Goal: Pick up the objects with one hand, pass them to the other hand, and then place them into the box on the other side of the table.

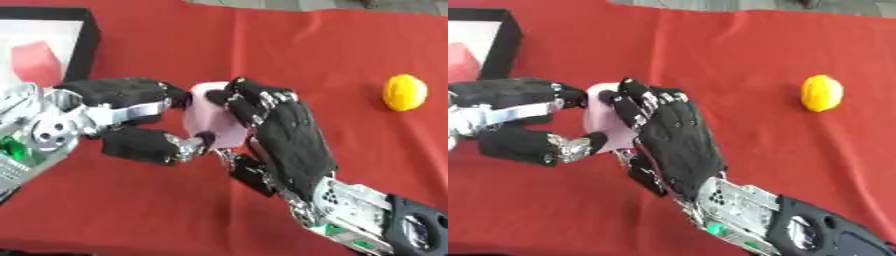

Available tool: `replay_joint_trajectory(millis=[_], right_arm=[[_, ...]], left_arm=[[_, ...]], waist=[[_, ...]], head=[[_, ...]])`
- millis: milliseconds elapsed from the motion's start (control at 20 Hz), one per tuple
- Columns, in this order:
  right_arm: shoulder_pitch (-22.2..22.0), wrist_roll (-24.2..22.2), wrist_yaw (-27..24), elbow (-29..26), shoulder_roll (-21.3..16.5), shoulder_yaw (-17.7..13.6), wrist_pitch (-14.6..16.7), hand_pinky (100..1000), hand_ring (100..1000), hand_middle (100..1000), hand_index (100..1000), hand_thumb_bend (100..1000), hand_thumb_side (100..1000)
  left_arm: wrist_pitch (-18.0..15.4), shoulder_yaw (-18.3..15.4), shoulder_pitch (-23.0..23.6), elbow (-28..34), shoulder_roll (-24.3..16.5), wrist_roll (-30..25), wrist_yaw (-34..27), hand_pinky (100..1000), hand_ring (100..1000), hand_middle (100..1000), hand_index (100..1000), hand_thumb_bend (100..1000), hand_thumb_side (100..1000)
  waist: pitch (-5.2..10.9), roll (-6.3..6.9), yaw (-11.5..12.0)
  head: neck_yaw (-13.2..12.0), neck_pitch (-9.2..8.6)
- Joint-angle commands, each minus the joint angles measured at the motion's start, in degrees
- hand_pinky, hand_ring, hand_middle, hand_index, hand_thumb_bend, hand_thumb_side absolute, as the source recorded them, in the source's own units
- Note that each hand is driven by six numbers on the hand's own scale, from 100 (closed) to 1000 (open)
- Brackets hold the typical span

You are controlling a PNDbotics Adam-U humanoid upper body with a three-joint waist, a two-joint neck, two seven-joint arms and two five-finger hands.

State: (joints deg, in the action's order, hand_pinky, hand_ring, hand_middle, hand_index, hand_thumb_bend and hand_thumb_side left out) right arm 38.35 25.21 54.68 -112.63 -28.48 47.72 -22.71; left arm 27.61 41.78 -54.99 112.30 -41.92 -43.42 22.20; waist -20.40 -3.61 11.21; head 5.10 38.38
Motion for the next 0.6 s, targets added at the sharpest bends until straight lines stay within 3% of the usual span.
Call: replay_joint_trajectory(millis=[50,600], right_arm=[[3.0,0.5,0.3,-2.0,3.0,0.4,1.1,239,394,422,562,206,100],[3.1,0.5,1.3,-2.0,3.0,0.4,1.3,245,392,423,563,204,100]], left_arm=[[2.4,3.3,-1.2,2.3,5.0,-2.7,-0.8,1000,899,813,980,183,1000],[3.1,3.4,-1.5,2.3,5.5,-1.9,0.1,1000,897,809,973,154,1000]], waist=[[0.88,0.25,0.0],[0.95,0.27,0.0]], head=[[-0.2,-0.72],[-0.3,-0.94]])
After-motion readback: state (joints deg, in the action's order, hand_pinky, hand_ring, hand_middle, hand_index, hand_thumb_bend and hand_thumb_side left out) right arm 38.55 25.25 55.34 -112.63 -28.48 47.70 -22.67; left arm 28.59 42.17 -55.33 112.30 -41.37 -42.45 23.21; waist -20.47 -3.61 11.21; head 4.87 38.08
